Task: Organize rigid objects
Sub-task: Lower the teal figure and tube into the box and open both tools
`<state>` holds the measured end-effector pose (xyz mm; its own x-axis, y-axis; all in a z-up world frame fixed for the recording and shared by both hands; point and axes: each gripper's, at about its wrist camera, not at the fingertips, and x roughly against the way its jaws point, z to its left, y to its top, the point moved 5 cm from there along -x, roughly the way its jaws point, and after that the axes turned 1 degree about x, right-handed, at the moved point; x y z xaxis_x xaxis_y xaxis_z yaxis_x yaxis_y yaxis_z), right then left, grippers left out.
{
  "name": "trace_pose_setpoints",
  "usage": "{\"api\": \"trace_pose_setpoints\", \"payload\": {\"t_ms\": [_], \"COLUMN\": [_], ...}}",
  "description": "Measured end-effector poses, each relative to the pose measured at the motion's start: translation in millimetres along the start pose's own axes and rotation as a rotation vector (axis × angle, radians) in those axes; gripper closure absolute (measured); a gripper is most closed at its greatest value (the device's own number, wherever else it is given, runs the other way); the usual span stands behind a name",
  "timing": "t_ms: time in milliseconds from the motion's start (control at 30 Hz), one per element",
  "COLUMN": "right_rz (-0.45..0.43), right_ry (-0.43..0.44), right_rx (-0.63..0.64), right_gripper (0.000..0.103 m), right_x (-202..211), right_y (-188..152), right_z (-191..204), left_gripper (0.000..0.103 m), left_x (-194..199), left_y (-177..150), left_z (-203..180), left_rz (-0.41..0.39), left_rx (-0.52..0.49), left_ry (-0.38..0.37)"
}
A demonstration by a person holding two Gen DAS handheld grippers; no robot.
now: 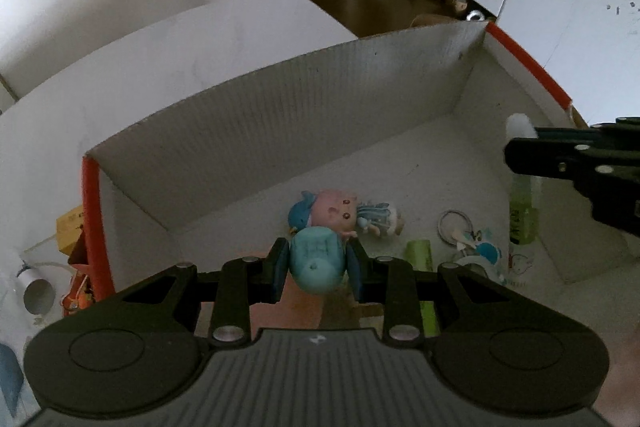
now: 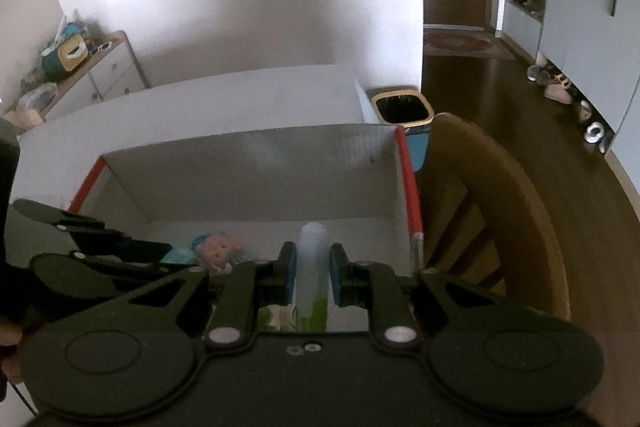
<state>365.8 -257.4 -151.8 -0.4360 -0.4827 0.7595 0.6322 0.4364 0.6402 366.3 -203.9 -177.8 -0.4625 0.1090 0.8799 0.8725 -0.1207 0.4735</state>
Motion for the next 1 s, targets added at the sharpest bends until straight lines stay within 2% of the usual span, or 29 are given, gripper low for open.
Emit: {"api": "trace_pose_setpoints", "payload": {"t_ms": [167, 400, 467, 533, 1000], "right_rz": [0.023, 0.042, 0.043, 0.040, 0.015], "right_ry": [0.016, 0.043, 0.049, 0.041, 0.040], "right_rx": [0.026, 0.037, 0.038, 0.054, 0.045], "right_gripper": [0.086, 0.075, 0.069, 0.052, 0.044], "right_x": [-3.3, -2.7, -0.8, 2.3, 25.0], "right_y": [0.5, 2.6, 2.7, 2.8, 0.6], "right_z": [0.3, 4.9, 5.2, 4.8, 8.7], "left_gripper": [0.073, 0.073, 0.073, 0.073, 0.072], "left_x": [-4.3, -7.8, -8.2, -6.9, 20.7], "left_y": [2.4, 1.7, 2.4, 2.4, 1.0], "left_z": [-3.0, -6.4, -6.6, -6.5, -8.5], "left_rz": [0.029, 0.065, 0.068, 0.069, 0.001], "left_rx": [0.005, 0.023, 0.025, 0.035, 0.060], "left_ry": [0.000, 0.002, 0.003, 0.003, -0.030]}}
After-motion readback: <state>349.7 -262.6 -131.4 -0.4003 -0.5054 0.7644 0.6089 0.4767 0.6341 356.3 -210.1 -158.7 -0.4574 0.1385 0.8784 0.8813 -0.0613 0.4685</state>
